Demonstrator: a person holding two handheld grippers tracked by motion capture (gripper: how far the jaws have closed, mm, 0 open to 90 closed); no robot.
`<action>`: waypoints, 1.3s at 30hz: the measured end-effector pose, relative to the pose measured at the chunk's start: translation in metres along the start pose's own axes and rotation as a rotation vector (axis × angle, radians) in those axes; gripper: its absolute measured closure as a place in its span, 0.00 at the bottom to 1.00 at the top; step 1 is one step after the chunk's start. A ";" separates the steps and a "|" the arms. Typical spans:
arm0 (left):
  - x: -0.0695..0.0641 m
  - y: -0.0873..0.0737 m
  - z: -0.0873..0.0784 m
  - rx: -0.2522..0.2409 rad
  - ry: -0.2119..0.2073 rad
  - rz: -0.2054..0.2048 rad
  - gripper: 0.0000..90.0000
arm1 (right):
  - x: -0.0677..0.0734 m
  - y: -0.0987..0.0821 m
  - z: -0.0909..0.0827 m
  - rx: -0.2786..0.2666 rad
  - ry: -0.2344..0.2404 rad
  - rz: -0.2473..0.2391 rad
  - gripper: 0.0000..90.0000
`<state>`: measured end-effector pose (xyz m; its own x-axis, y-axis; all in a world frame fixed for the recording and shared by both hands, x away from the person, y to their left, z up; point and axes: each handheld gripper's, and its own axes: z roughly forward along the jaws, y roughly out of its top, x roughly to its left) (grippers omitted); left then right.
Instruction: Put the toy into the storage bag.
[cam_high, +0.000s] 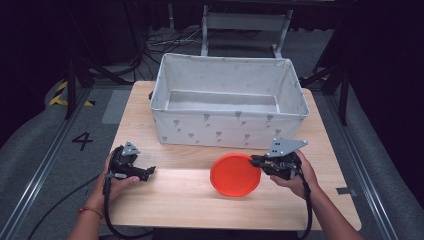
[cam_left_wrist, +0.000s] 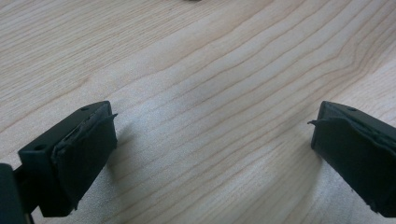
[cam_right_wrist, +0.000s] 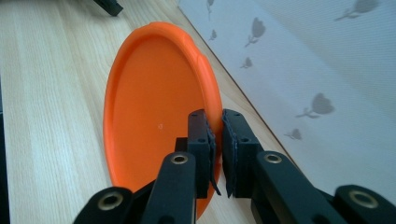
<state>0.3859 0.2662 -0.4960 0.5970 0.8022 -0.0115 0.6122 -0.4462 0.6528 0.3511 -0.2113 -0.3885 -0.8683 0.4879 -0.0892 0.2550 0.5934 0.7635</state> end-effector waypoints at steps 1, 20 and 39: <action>0.000 0.000 0.000 0.001 0.000 0.001 0.01 | 0.000 0.000 0.000 0.000 0.000 0.000 0.92; 0.000 0.000 0.000 -0.002 0.003 0.003 0.01 | -0.015 0.012 -0.060 0.004 -0.085 -0.071 0.92; 0.000 0.000 0.000 -0.001 0.003 0.003 0.01 | -0.028 0.059 -0.116 -0.012 -0.174 -0.134 0.92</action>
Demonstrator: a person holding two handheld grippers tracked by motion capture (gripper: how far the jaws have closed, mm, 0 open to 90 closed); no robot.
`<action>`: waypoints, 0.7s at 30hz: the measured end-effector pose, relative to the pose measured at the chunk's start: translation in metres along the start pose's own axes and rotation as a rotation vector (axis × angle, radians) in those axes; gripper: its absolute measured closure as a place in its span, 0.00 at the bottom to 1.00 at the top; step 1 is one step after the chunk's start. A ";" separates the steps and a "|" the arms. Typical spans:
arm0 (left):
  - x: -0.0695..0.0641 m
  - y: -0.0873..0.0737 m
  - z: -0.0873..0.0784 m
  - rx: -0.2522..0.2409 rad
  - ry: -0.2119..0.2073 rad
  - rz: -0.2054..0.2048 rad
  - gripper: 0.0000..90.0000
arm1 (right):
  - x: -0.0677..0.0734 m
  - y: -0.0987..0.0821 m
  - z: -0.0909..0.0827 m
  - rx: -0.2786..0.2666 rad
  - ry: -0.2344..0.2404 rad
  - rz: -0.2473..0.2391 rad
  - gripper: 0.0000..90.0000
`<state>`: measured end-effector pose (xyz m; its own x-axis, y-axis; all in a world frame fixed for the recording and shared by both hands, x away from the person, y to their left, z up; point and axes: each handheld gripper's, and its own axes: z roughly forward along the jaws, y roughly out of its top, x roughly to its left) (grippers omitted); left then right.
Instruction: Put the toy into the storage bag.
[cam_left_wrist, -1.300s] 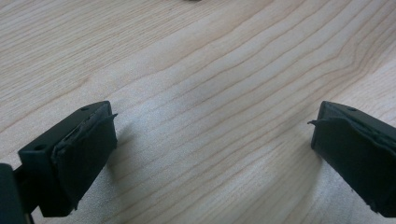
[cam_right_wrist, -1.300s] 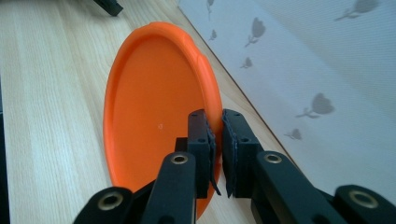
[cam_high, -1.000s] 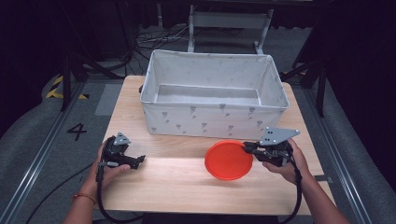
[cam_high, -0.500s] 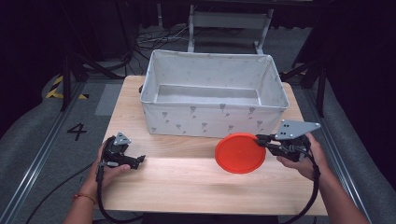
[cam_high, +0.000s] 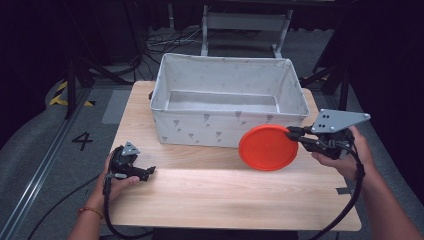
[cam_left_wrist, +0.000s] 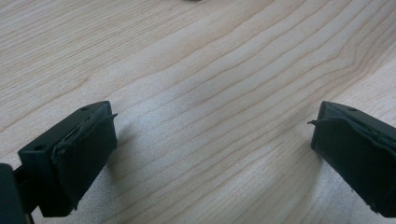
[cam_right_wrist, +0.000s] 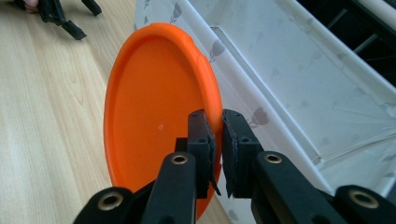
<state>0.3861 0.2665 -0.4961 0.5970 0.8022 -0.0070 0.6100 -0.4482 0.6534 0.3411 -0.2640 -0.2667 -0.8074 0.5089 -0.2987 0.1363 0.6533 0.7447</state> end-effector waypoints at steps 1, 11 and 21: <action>0.000 0.000 0.000 0.000 0.000 0.000 0.01 | -0.001 0.003 -0.002 0.002 -0.006 -0.006 0.92; 0.000 0.000 0.000 0.000 0.000 0.000 0.01 | -0.012 0.024 -0.016 -0.005 -0.038 -0.033 0.92; 0.000 0.000 0.000 0.000 0.000 0.000 0.01 | -0.028 0.043 -0.021 -0.009 -0.073 -0.040 0.92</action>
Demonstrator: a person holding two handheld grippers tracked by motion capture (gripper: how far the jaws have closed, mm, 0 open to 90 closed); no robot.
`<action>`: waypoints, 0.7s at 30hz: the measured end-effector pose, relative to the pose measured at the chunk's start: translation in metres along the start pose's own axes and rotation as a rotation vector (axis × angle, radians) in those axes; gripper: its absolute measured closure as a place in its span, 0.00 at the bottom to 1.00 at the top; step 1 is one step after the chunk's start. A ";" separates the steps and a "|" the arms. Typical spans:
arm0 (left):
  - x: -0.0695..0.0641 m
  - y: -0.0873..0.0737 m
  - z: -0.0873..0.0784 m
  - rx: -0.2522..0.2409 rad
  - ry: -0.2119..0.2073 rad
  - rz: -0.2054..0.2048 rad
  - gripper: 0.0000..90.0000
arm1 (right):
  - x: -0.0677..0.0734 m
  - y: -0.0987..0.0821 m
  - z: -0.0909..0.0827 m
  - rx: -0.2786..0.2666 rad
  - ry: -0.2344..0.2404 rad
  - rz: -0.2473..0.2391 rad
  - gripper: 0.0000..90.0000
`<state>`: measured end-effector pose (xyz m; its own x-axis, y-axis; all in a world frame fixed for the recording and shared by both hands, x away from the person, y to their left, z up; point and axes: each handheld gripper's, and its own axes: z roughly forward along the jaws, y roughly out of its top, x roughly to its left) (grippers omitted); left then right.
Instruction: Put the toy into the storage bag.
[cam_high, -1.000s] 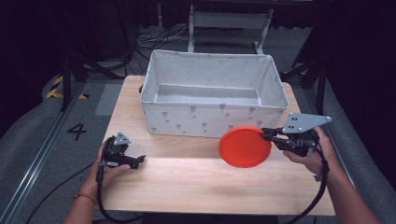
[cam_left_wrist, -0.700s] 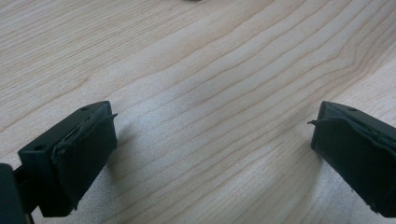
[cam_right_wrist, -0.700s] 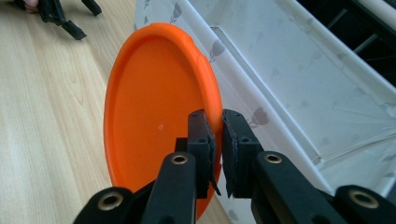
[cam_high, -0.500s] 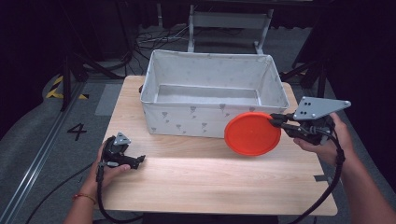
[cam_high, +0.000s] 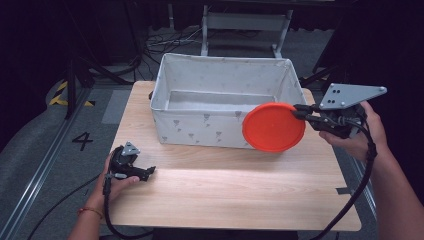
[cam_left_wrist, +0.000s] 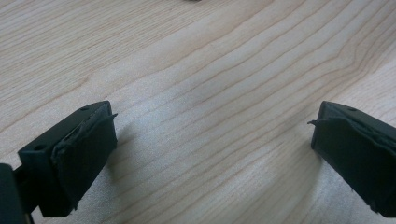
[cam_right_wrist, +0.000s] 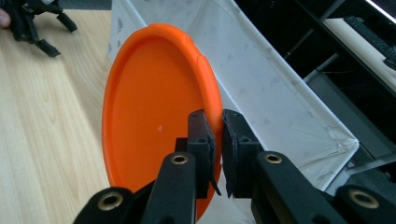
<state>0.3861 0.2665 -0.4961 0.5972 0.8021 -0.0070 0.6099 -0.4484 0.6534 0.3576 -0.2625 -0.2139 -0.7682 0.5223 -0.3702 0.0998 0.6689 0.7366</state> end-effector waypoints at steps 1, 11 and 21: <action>0.000 0.000 0.000 0.000 0.000 0.000 0.01 | -0.001 0.001 0.000 0.001 -0.001 0.002 0.92; 0.000 0.000 0.000 0.000 0.000 0.000 0.01 | -0.020 0.011 0.002 0.008 -0.042 0.022 0.92; 0.000 0.000 0.000 0.000 0.000 0.000 0.01 | -0.043 0.026 0.010 0.025 -0.090 0.027 0.92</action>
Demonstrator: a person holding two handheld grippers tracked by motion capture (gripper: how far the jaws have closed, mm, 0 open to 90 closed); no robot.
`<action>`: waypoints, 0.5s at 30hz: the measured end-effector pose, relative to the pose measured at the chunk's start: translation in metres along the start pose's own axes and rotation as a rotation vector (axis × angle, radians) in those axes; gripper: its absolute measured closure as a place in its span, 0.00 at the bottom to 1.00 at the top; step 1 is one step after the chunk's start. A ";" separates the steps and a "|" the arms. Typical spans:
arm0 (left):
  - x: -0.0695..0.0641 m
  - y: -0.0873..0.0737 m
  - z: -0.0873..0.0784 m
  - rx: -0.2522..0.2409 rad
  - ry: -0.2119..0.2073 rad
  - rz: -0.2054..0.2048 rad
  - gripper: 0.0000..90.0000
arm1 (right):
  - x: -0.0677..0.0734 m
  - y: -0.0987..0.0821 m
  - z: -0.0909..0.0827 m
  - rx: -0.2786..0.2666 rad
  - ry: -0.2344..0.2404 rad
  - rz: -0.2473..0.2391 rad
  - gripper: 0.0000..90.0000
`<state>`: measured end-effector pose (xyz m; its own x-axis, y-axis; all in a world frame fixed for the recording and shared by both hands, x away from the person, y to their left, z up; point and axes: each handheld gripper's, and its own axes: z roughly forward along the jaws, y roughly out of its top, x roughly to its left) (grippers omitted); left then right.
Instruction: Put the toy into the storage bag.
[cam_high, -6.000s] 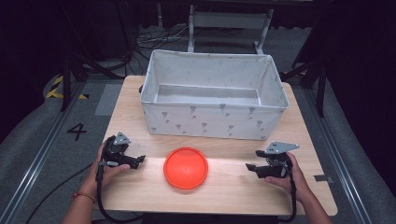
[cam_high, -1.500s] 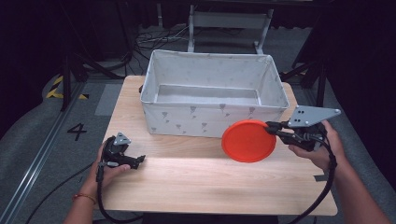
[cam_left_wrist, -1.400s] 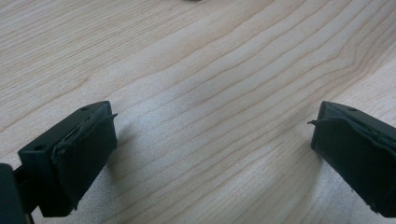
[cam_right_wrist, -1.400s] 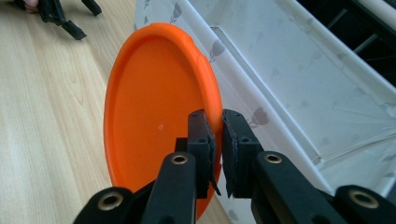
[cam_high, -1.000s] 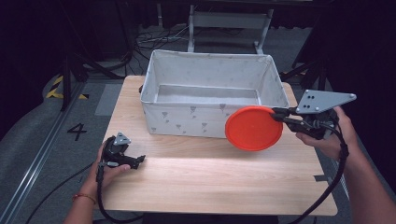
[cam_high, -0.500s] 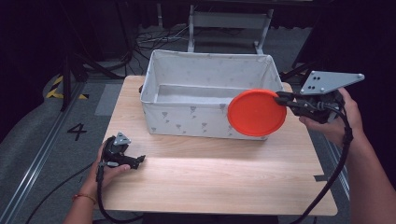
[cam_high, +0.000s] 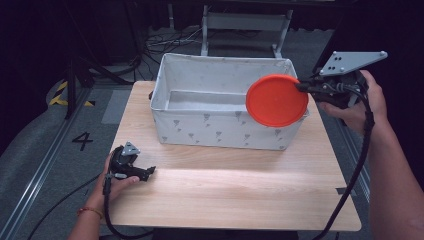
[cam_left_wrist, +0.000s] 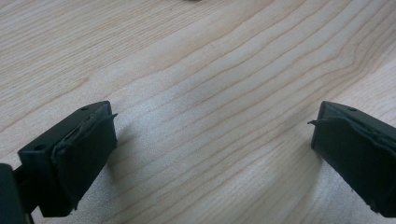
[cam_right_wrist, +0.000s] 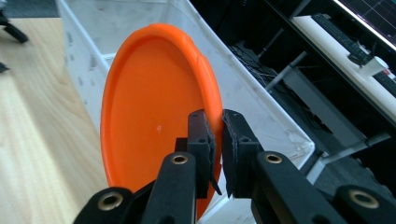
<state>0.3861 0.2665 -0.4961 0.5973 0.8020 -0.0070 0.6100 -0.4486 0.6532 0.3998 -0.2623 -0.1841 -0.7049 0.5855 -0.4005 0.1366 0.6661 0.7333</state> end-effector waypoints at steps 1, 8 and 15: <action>0.000 0.000 0.000 0.000 0.000 0.000 0.01 | -0.003 0.001 0.002 0.006 -0.003 -0.002 0.92; 0.000 0.000 0.000 0.000 -0.002 0.001 0.01 | -0.026 0.003 0.018 0.022 -0.030 -0.002 0.92; 0.000 0.000 0.000 0.000 -0.003 0.002 0.00 | -0.045 -0.004 0.037 0.051 -0.048 0.030 0.92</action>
<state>0.3864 0.2667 -0.4961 0.5997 0.8002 -0.0079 0.6090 -0.4500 0.6531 0.4566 -0.2745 -0.1894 -0.6661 0.6263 -0.4050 0.1933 0.6695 0.7173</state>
